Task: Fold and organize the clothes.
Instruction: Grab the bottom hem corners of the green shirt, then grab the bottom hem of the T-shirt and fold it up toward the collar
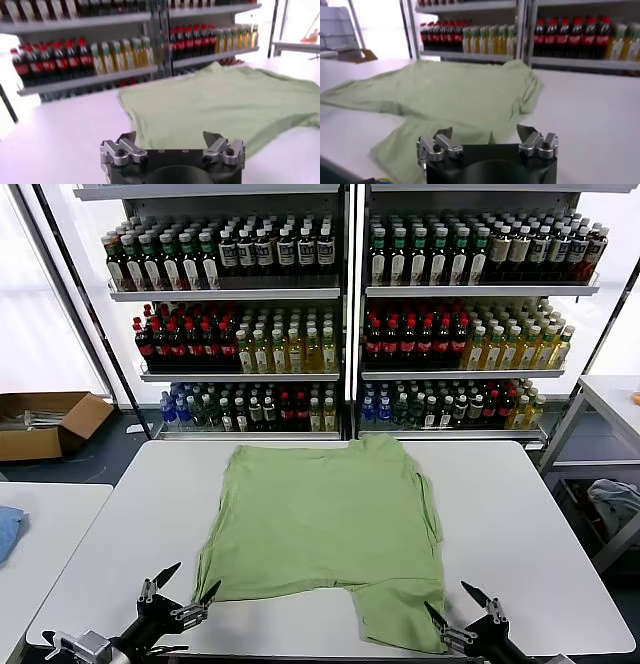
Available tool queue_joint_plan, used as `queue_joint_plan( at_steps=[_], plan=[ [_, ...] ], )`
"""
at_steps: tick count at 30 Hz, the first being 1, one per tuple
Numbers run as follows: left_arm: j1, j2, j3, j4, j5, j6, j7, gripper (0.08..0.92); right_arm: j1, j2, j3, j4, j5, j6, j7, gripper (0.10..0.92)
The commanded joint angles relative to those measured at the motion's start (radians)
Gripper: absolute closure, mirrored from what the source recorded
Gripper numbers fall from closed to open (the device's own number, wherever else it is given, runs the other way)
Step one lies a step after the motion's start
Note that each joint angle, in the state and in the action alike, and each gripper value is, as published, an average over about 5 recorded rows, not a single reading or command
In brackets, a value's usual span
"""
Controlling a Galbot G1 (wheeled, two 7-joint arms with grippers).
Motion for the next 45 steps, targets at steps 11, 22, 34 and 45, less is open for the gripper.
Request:
queue_joint_plan(
  at_steps=[11, 22, 34, 45],
  plan=[
    [-0.074, 0.028, 0.099, 0.073, -0.032, 0.121, -0.121, 0.177, -0.026, -0.011, -0.084, 0.012, -0.024, -0.044, 0.037, 0.413],
    [-0.055, 0.023, 0.109, 0.082, -0.018, 0.091, -0.128, 0.392, -0.027, -0.007, -0.083, 0.009, -0.014, -0.026, 0.041, 0.743],
    [-0.05, 0.009, 0.112, 0.075, -0.009, 0.072, -0.13, 0.738, -0.028, -0.011, -0.067, 0.014, 0.018, 0.013, 0.015, 0.917],
    [0.035, -0.025, 0.085, -0.064, 0.03, 0.056, -0.138, 0.916, -0.164, 0.0, 0.045, 0.093, 0.088, 0.08, -0.09, 0.917]
  ],
)
